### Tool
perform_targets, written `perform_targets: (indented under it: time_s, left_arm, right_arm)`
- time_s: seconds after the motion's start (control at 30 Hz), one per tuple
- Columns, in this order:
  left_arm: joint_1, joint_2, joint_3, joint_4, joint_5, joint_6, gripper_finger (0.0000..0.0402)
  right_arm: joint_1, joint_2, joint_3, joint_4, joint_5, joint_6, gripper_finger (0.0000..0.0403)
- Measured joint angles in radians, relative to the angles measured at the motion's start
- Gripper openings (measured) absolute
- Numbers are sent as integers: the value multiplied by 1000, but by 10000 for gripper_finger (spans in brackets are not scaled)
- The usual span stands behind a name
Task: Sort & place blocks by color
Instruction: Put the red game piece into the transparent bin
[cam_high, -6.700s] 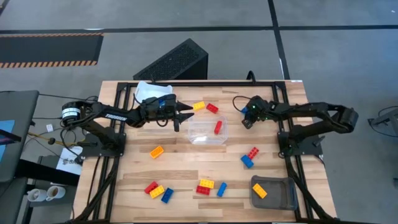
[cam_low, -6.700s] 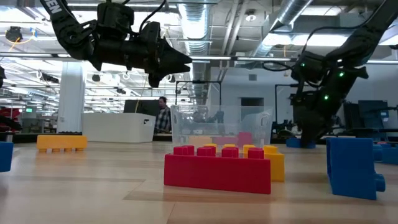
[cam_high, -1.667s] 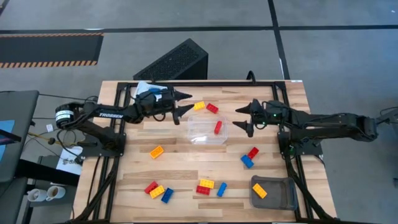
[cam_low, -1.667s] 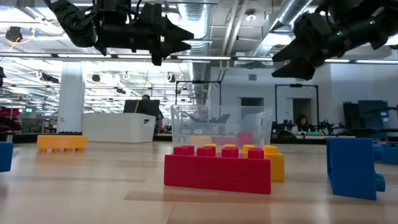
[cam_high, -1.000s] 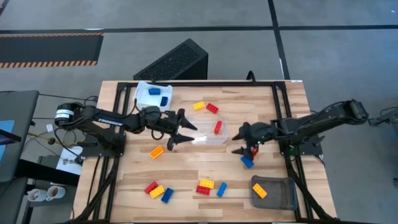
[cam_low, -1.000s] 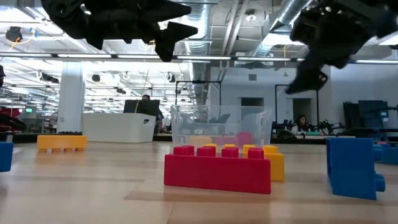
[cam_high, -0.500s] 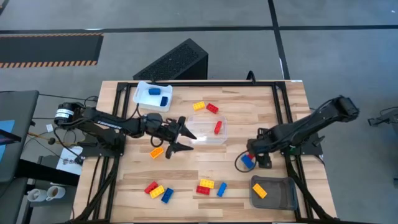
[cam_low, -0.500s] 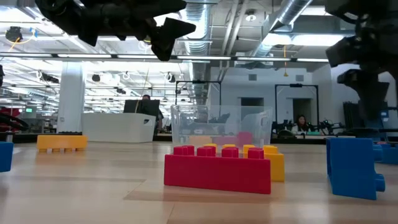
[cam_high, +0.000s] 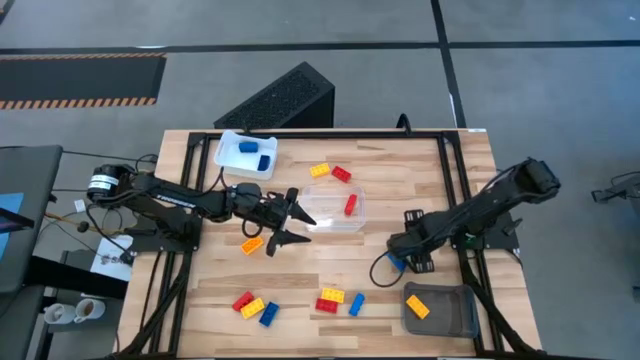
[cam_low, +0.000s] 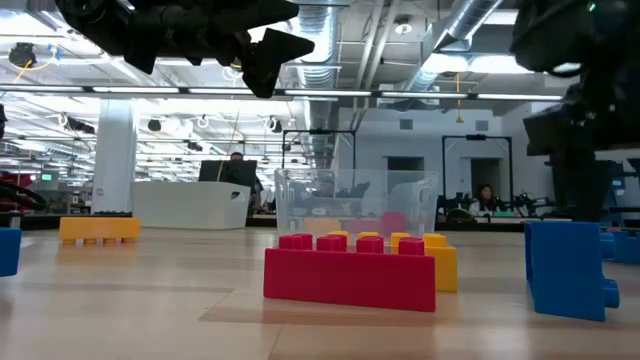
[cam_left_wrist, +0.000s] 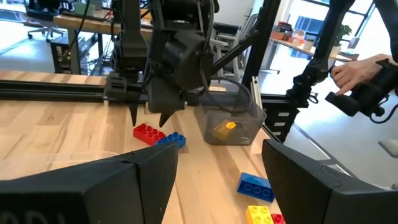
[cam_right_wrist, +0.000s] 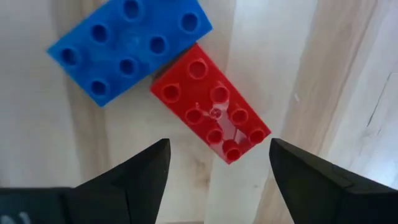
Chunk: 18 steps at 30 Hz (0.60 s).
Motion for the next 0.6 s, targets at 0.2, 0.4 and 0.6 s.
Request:
perform_targets:
  time_s: [0.2,0.4,0.6]
  left_arm:
    - [0,0,0,0,-6,0,223]
    - [0,0,0,-4,-6,-2,223]
    - [0,0,0,-30,-5,-13,223]
  right_arm:
    - [-18,69,0,2,-5,-13,295]
    - [-19,102,0,59,-12,-47,295]
    - [-25,101,0,84,-13,-55,295]
